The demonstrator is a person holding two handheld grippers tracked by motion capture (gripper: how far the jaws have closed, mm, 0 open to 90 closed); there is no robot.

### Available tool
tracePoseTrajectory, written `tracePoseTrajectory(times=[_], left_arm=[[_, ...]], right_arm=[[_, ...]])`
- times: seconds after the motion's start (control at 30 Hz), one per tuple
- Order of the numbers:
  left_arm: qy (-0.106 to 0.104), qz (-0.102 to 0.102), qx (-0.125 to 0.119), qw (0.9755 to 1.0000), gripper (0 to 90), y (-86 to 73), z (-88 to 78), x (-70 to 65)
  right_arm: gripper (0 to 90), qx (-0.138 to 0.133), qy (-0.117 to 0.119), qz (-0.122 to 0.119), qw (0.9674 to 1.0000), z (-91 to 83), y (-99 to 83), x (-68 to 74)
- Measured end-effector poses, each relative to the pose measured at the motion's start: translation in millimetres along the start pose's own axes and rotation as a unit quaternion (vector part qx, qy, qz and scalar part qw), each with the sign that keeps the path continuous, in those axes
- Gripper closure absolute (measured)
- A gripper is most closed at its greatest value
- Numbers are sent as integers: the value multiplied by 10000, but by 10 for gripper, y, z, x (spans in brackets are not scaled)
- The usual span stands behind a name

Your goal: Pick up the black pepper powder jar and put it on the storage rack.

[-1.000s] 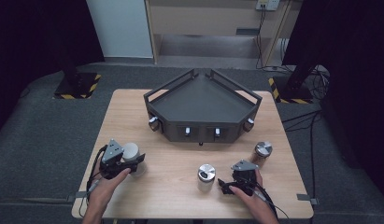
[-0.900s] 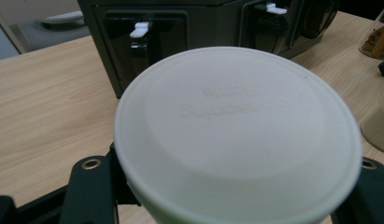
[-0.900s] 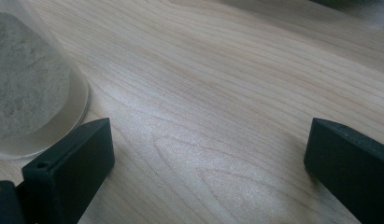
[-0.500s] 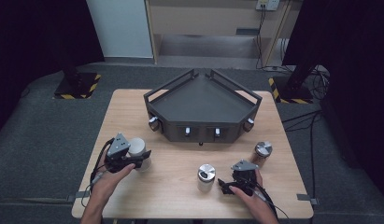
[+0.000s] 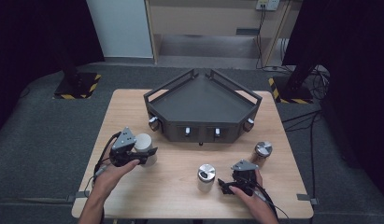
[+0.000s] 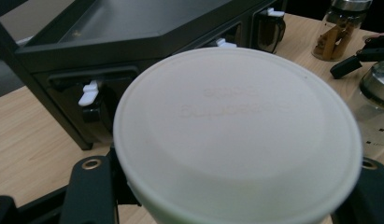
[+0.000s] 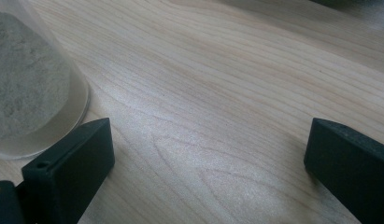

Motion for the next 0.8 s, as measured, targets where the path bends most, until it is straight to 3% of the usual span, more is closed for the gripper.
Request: tracePoseTrajectory(times=[0.8], left_arm=[[-586, 254, -41, 9979, 331, 516, 209, 19]], right_arm=[[16, 1, 1, -1, 10000, 0, 0, -1]])
Point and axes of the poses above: each handheld gripper's, and its own axes: z roughly forward along the jaws, y roughly out of its top, x roughly to its left, the point moved 6 cm from there along z, roughly forward along the jaws, and after that the axes turned 9 degrees about -x, right-handed, at the moved point
